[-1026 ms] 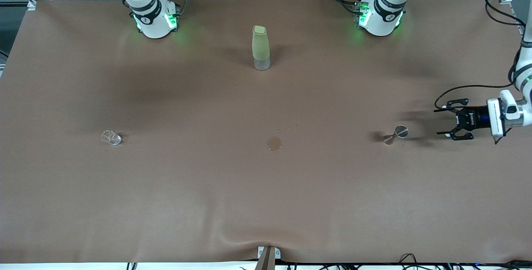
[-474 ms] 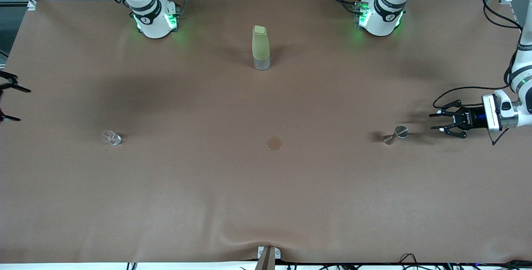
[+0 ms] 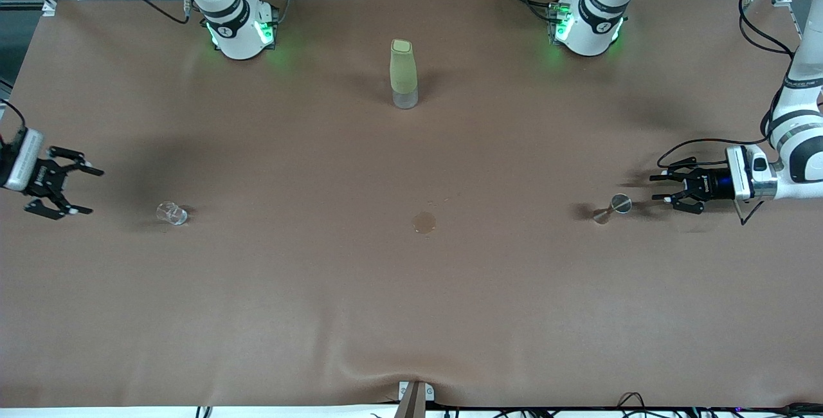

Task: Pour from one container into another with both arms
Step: 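Reach the right gripper to the glass beaker while the left gripper reaches the jigger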

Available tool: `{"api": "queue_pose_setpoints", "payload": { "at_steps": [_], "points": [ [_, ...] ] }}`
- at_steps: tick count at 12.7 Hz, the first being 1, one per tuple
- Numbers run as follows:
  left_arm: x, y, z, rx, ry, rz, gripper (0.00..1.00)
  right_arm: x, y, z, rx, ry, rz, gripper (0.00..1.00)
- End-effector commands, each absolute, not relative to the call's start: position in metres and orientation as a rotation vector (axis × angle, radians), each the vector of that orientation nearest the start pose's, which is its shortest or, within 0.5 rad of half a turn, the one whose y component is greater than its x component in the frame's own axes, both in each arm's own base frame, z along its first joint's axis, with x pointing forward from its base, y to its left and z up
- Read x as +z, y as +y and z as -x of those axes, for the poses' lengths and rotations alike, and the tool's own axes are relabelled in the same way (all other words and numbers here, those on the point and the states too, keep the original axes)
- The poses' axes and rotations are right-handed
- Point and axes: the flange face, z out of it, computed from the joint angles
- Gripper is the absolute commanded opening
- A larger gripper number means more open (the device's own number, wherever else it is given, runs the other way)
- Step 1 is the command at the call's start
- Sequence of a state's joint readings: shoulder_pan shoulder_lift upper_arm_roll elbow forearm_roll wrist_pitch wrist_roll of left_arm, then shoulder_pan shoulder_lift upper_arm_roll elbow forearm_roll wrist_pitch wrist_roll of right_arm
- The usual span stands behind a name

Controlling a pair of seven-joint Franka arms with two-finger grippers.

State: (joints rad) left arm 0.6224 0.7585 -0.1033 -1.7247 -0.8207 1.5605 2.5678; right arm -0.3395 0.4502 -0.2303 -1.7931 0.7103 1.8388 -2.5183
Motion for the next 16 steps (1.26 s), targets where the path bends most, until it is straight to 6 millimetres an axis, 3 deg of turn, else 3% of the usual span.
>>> {"api": "queue_pose_setpoints", "payload": {
  "at_steps": [1,3,10,16],
  "points": [
    [0.150,0.215,-0.541,1.000,-1.512,-1.382,0.50,0.234,-0.296,-0.546,1.193,2.423,-2.254,1.00],
    [0.150,0.213,-0.541,1.001,-1.511,-1.379,0.50,0.193,-0.297,-0.538,1.387,2.395,-2.213,1.00],
    [0.148,0.206,-0.544,1.008,-1.499,-1.372,0.50,0.101,-0.287,-0.515,1.853,2.249,-2.000,1.00],
    [0.139,0.194,-0.541,1.055,-1.496,-1.334,0.50,0.066,-0.288,-0.498,2.008,2.155,-1.918,1.00]
  ]
}}
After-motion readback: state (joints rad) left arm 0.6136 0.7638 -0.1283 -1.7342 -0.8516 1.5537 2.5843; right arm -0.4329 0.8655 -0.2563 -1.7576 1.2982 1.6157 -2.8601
